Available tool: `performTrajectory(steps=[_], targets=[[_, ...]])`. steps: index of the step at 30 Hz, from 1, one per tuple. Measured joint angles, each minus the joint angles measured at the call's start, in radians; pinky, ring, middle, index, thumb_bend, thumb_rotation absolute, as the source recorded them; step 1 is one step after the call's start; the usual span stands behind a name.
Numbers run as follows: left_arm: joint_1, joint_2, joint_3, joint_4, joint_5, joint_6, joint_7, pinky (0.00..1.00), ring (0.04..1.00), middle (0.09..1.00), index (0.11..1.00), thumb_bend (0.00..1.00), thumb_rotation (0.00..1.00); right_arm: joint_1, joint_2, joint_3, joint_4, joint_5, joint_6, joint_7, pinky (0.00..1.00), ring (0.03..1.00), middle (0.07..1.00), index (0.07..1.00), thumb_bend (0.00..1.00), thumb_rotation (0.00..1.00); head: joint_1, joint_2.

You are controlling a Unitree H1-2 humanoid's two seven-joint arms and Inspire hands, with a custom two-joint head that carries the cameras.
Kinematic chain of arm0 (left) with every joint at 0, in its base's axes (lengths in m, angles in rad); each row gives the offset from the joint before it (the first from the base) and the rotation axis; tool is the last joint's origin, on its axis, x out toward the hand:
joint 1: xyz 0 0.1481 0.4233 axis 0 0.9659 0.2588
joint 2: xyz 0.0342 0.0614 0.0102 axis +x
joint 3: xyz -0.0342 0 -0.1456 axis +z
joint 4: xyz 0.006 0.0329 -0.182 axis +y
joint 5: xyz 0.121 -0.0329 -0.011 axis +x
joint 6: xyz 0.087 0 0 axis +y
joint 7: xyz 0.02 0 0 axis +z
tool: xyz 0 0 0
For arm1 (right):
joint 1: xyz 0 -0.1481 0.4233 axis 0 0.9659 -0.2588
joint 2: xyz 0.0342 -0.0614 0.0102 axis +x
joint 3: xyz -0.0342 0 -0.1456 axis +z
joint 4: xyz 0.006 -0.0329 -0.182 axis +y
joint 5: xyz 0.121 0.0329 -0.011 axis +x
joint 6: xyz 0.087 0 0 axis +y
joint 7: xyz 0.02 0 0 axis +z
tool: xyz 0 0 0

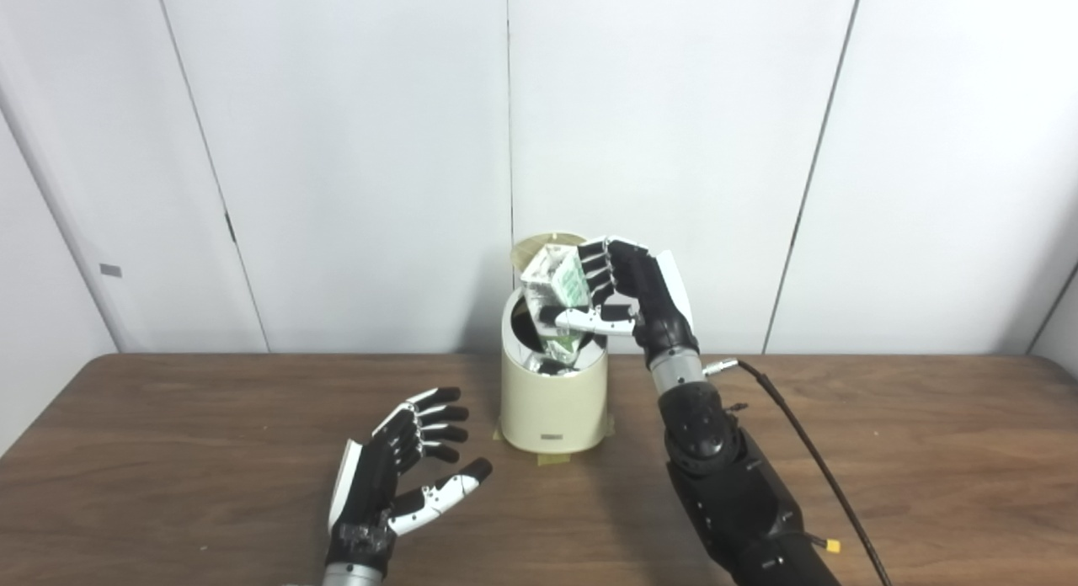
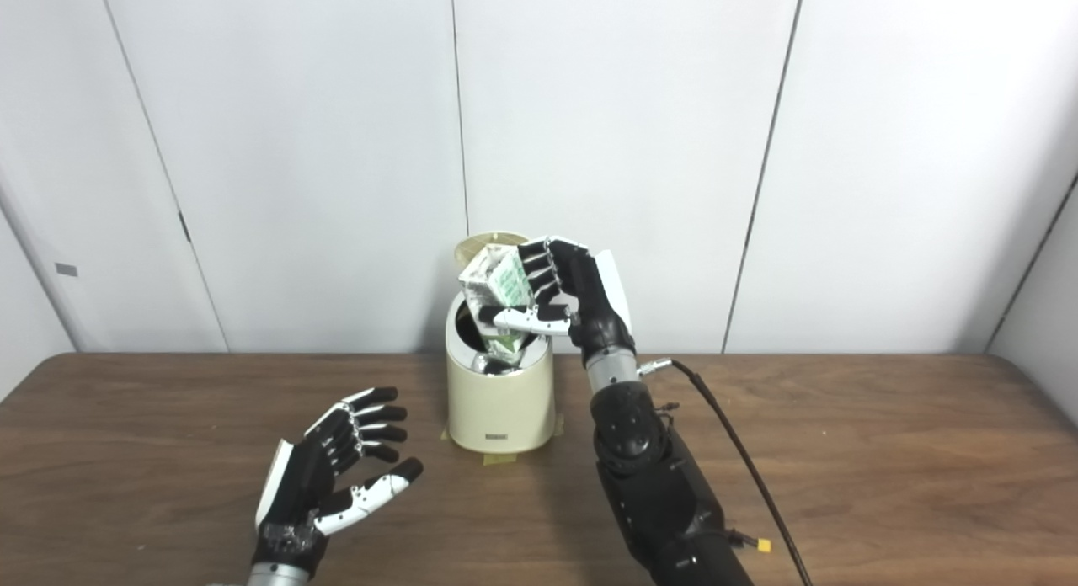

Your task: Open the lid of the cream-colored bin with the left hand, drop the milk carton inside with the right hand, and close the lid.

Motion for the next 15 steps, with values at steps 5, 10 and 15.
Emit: performTrajectory(steps=[5,10,15], targets=[[0.001,-0.004,-0.004,-0.002,0.004,0.007,0.001,0.55,0.640,0.699,0.746,0.74,0.13,-0.009,-0.019,0.020,0.022,-0.017,-0.046,0.000,0.33,0.422,0.487,0.512,0.52,0.00,0.003,0.003],[0.001,-0.006,-0.008,-0.002,0.012,0.009,0.004,0.55,0.635,0.695,0.746,0.73,0.12,-0.020,-0.029,0.044,0.048,-0.048,-0.086,-0.016,0.32,0.421,0.486,0.515,0.52,0.00,0.006,0.005],[0.001,-0.006,-0.008,-0.002,0.012,0.009,0.004,0.55,0.641,0.698,0.747,0.73,0.11,-0.041,-0.045,0.071,0.094,-0.092,-0.123,-0.043,0.31,0.416,0.489,0.515,0.52,0.00,0.009,0.005]])
